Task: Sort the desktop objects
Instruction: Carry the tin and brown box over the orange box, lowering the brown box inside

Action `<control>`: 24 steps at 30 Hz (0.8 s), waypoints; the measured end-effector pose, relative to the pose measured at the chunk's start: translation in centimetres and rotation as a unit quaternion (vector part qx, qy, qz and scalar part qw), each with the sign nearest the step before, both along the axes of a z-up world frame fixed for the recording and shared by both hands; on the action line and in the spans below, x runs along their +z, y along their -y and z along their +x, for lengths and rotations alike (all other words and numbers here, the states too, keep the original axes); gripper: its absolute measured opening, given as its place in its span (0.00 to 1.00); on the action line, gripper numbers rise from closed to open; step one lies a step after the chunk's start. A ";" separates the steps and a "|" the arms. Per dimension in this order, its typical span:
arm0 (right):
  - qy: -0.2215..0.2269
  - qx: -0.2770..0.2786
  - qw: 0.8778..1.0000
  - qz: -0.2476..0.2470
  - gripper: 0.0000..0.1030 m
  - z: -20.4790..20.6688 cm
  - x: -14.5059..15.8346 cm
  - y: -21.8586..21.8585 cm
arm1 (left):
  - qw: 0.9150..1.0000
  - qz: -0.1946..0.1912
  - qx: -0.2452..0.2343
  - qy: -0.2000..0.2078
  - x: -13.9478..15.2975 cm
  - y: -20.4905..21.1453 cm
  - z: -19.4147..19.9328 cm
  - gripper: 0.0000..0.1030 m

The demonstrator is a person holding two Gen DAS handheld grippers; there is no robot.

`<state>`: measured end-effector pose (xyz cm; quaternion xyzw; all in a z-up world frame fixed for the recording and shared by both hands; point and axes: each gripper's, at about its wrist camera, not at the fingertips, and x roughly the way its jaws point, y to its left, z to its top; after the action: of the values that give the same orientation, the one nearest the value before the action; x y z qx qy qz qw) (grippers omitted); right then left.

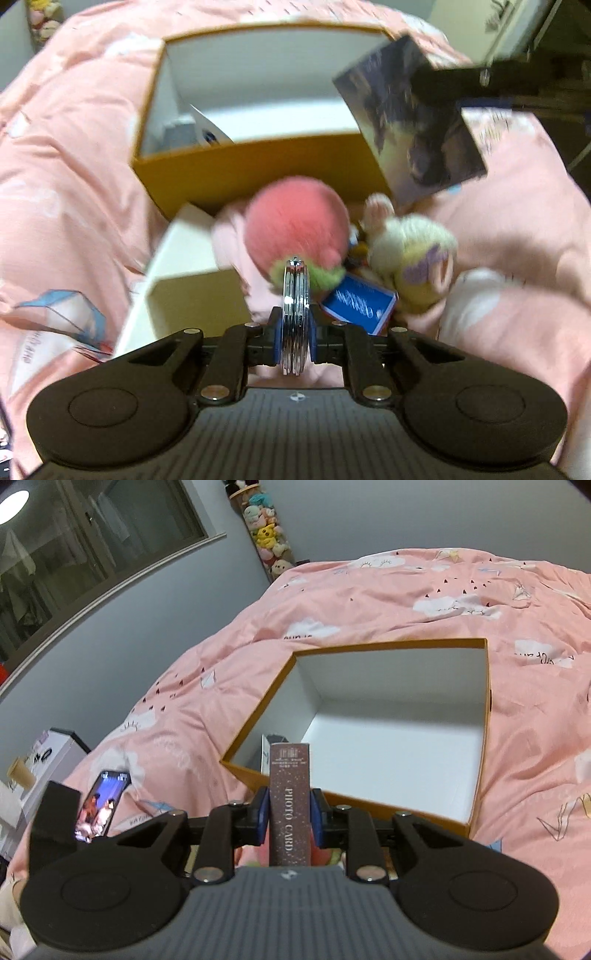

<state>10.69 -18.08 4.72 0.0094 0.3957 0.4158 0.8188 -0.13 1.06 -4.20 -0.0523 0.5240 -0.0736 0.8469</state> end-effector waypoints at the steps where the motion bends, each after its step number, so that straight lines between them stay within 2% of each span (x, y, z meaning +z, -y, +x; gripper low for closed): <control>1: 0.000 0.000 1.000 0.002 0.24 0.1 0.1 -0.3 | 1.000 -0.006 0.010 0.007 0.4 -1.8 -0.8 0.15; 5: 0.005 0.002 1.000 0.008 0.24 0.5 0.3 -1.3 | 0.998 -0.034 0.040 0.033 3.2 -3.1 1.0 0.15; 12: 0.026 0.001 1.000 0.010 0.24 1.1 0.9 -3.1 | 0.993 -0.072 0.050 0.080 6.6 -3.8 1.9 0.15; 20: 0.049 -0.015 0.999 0.008 0.24 2.7 1.0 -4.3 | 0.988 -0.075 0.058 0.121 8.6 -3.7 5.1 0.15; 24: 0.051 -0.039 0.998 0.002 0.24 4.4 0.2 -4.8 | 0.987 -0.059 0.061 0.134 9.1 -3.2 7.3 0.15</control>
<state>15.12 -13.27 4.94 0.0052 0.3518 0.3845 0.8535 7.21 4.24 4.89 -0.1240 0.3963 -0.0595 0.9077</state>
